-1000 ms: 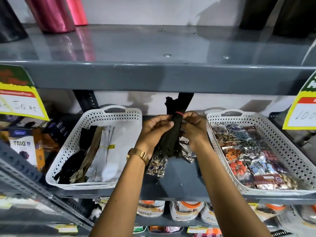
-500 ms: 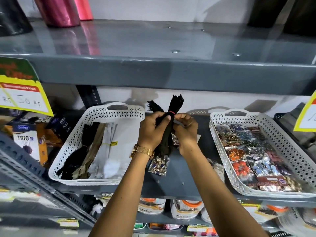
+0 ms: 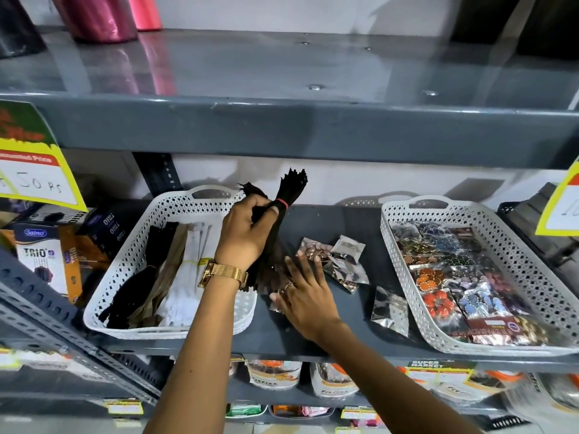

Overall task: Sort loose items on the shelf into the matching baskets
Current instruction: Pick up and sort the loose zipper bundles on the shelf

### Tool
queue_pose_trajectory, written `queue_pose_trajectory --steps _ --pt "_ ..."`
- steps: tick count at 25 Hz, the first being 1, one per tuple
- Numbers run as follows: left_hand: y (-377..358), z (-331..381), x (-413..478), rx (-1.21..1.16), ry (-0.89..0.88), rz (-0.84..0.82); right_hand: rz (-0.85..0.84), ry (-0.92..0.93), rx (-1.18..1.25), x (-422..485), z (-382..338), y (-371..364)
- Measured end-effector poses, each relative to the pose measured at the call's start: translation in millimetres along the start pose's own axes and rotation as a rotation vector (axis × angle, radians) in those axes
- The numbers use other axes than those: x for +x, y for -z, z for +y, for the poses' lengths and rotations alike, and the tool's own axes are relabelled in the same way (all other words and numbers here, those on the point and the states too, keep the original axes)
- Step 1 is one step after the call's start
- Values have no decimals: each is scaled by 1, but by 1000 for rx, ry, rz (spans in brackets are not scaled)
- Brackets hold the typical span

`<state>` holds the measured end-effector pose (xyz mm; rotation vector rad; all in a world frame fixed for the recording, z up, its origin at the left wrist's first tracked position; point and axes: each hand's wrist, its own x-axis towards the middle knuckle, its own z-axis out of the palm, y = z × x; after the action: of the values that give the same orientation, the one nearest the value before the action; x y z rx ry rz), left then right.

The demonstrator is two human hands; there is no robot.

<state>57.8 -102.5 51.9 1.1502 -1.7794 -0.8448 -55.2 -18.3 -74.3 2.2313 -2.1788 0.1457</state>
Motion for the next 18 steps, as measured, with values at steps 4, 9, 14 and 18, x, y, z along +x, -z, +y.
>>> queue_pose_trajectory --steps 4,9,14,18 --pt "0 -3 -7 0 65 -65 -41 -38 -145 0 32 8" --pt "-26 -4 -12 57 44 -128 -95 -224 -113 12 67 18" --pt "-77 -17 -33 111 2 -229 -188 -220 -56 31 79 15" --pt "-96 -43 -51 418 112 -173 -212 -326 -60 24 94 2"
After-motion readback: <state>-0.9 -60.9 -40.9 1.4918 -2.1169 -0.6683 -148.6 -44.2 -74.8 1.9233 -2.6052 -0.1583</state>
